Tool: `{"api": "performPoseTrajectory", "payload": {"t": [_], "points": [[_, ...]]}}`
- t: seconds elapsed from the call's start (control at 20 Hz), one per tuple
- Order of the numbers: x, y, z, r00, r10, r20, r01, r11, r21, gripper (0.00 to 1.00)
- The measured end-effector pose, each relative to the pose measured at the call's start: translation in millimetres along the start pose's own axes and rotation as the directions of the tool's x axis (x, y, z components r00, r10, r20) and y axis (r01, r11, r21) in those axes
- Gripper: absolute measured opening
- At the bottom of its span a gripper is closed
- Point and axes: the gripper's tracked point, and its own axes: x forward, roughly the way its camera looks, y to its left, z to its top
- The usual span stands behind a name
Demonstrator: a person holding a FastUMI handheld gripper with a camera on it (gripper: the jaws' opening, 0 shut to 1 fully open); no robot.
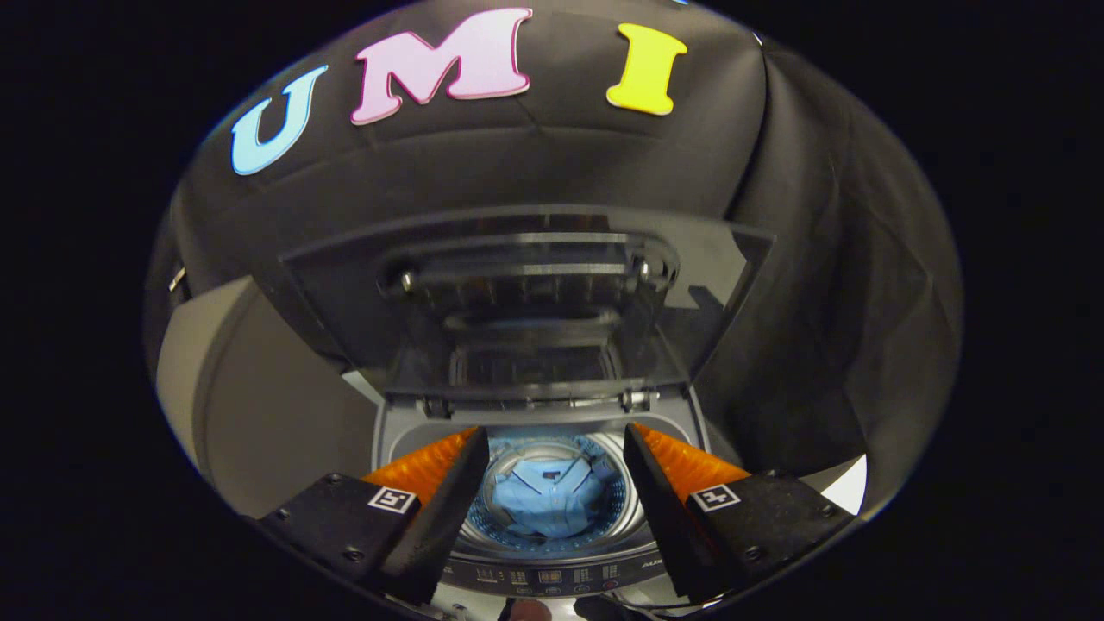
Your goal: Put the clothes into the washing machine and then close the washing machine lid.
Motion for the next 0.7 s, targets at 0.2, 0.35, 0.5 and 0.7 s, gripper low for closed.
{"api": "performPoseTrajectory", "payload": {"t": [0.2, 0.35, 0.5, 0.7], "points": [[-13, -1, 50, 0.997, 0.005, 0.080, -0.005, 1.000, -0.005, 0.99], [-21, -4, 88, 0.993, -0.007, 0.121, 0.011, 1.000, -0.027, 0.99], [-19, -5, 116, 0.989, -0.009, 0.145, 0.014, 0.999, -0.034, 0.99], [-6, -5, 147, 0.984, 0.014, 0.176, -0.016, 1.000, 0.008, 0.99]]}}
